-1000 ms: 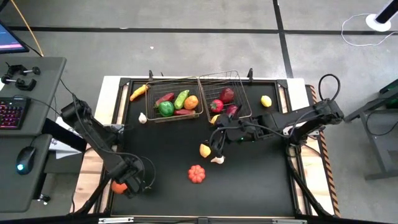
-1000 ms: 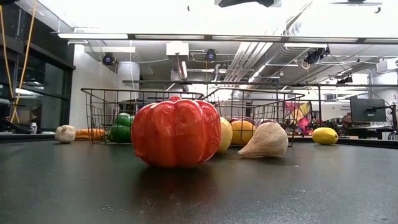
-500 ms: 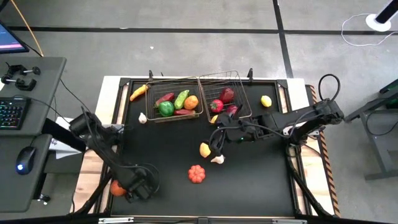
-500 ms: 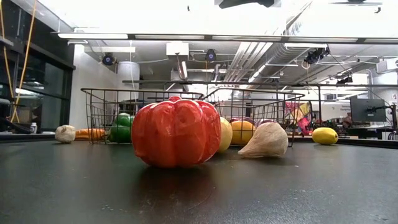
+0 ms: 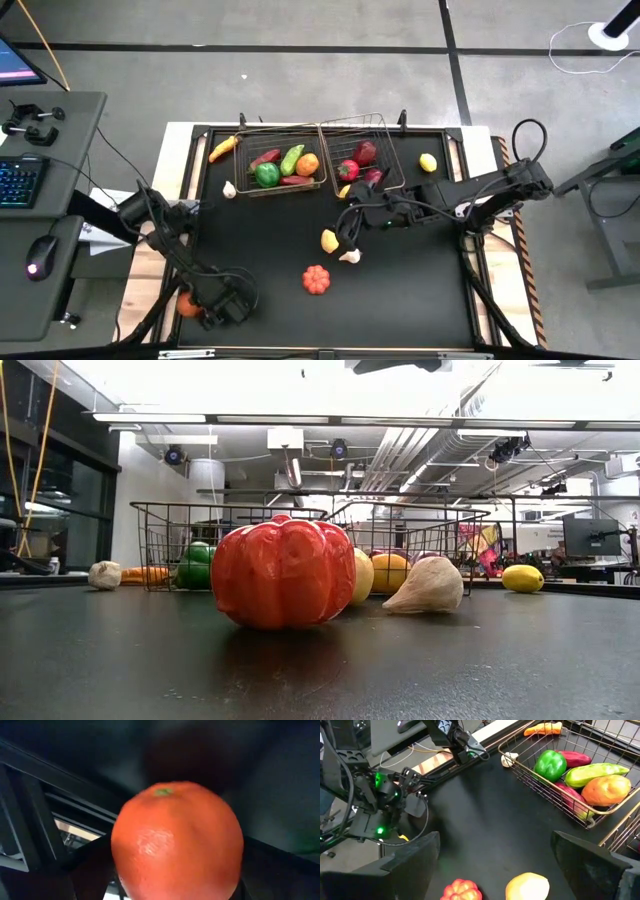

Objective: Sort produce into baskets
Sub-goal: Put the orange into the right wire basket, then put the top yellow lemon into the right wire basket, then put the yellow lemon into the right wire basket

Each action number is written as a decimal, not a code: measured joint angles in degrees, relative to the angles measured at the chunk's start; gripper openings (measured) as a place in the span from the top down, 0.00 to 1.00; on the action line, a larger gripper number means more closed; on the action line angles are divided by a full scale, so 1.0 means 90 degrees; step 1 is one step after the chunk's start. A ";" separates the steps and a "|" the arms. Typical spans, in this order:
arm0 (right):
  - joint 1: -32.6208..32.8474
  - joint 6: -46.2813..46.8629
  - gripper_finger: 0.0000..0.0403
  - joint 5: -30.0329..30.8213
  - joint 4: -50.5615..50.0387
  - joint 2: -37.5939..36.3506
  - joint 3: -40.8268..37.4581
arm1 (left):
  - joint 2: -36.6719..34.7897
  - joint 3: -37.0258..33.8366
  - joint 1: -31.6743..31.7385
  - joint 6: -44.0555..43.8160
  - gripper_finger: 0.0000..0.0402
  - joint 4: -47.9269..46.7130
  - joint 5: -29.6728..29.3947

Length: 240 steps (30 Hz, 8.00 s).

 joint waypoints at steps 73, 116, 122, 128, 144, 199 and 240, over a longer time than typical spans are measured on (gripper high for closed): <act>-0.2041 -0.0171 0.08 0.3044 -0.3774 -0.1173 0.0522 | 0.0611 0.3332 0.7830 0.5118 0.21 0.6490 -0.3998; -0.3985 0.0582 0.08 0.2969 -0.4287 -0.1098 0.0517 | -0.1652 0.3327 0.9306 0.7427 0.03 0.5768 -0.1713; -0.5723 0.0517 0.08 0.1420 -0.4560 -0.0623 0.0006 | -0.2361 0.3330 0.9449 0.7946 0.03 0.4617 -0.1728; -0.6334 -0.0071 0.08 0.0106 -0.3734 -0.0480 -0.1386 | -0.2641 0.3330 0.9447 0.8568 0.03 0.3846 -0.1718; -0.7471 0.0665 0.08 -0.0363 -0.2306 -0.0504 -0.3407 | -0.2664 0.3330 0.9602 0.8807 0.03 0.3716 -0.2170; -0.6467 0.0002 0.49 -0.1517 0.0351 -0.2169 -0.2613 | -0.2664 0.3325 0.9517 0.7908 0.03 0.3133 -0.2505; -0.4166 -0.1922 0.09 -0.4154 0.0781 -0.1078 -0.0757 | -0.2662 0.3325 0.9517 0.7575 0.03 0.2602 -0.2508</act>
